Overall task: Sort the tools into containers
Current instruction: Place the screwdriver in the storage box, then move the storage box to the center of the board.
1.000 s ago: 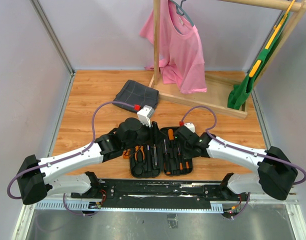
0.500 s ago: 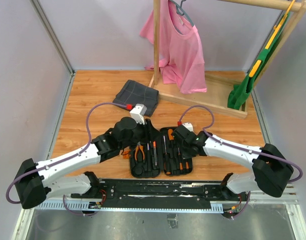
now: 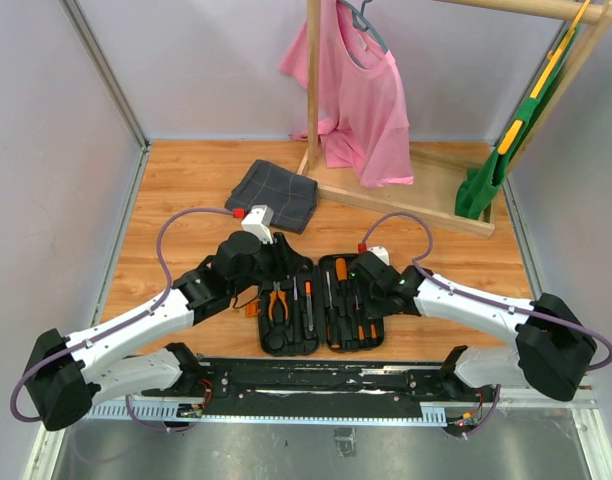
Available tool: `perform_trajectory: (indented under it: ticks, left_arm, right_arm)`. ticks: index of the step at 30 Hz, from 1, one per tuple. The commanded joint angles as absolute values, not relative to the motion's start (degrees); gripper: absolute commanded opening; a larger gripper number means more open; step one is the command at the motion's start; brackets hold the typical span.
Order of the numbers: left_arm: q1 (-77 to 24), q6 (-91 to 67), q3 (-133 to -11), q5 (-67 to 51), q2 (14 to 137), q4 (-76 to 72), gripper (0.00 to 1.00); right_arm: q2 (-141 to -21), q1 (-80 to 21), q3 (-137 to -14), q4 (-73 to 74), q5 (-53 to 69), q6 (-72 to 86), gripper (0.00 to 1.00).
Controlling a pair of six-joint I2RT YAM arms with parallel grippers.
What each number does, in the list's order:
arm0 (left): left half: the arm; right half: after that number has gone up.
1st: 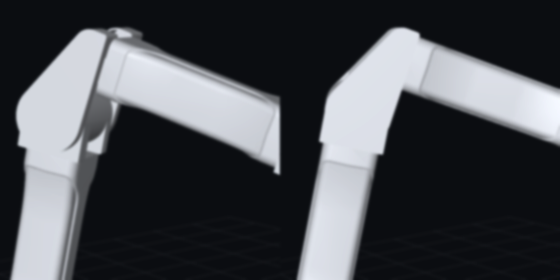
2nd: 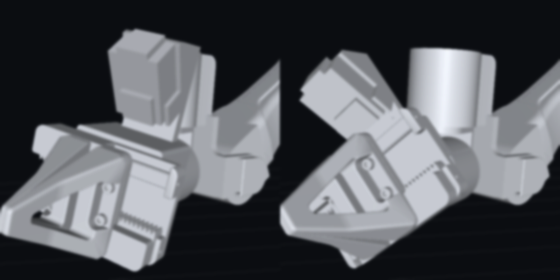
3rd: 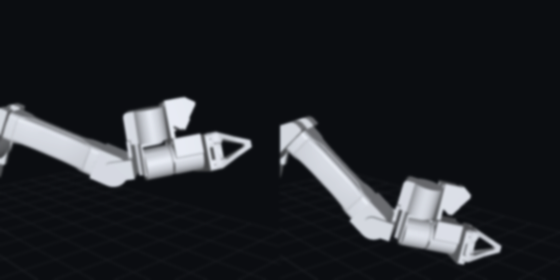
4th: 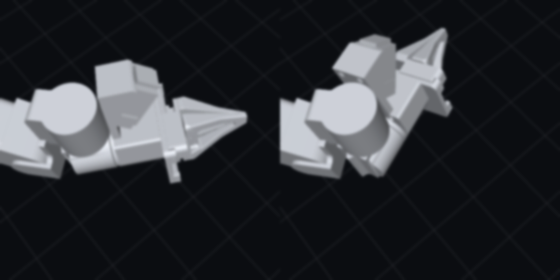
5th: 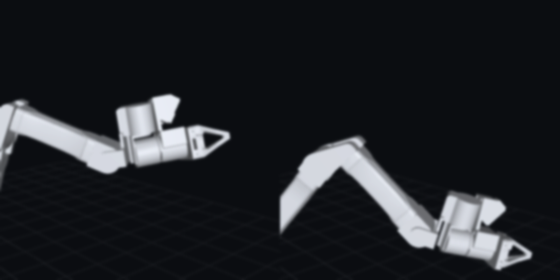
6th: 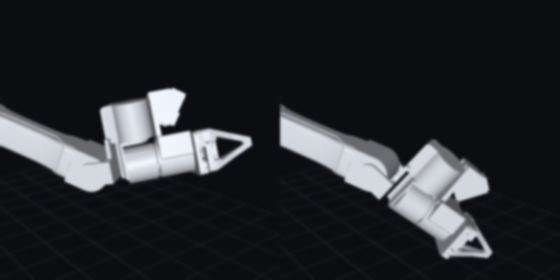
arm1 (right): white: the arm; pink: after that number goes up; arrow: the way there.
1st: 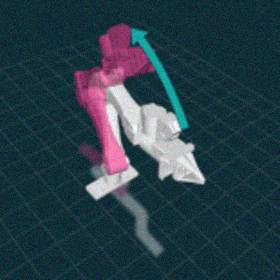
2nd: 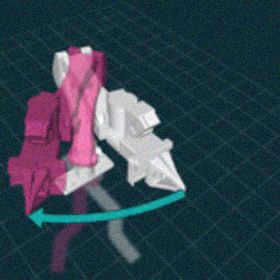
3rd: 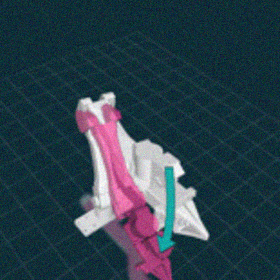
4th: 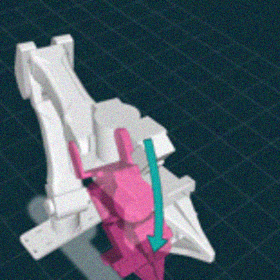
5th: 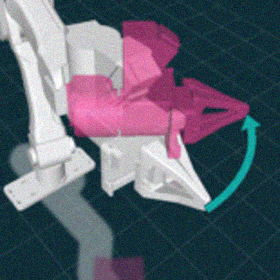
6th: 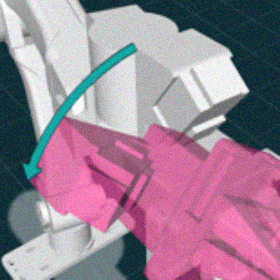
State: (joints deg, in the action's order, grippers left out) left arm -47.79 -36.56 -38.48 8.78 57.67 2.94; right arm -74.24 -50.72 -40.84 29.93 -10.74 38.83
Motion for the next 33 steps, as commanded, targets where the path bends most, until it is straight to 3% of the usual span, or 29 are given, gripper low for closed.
perform_trajectory:
  ticks: [1, 11, 19, 33]
  left_arm:
    - [-45.61, -38.02, -36.99, 10.23, 56.86, 4.61, 0.43]
    - [-40.80, -39.07, -33.42, 8.35, 53.99, 6.91, 0.50]
    - [-39.47, -38.40, -30.54, 6.85, 53.35, 9.56, 0.57]
    - [-39.46, -41.15, -26.85, 8.37, 51.09, 16.73, 0.60]
  right_arm:
    - [-70.33, -50.54, -40.63, 31.34, -5.79, 37.05, 0.17]
    - [-60.31, -47.78, -46.66, 31.09, -11.55, 32.36, 0.38]
    - [-55.43, -36.14, -40.76, 30.72, -7.15, 31.72, 0.61]
    - [-52.46, -29.56, -28.76, 20.90, 7.82, 31.69, 0.66]
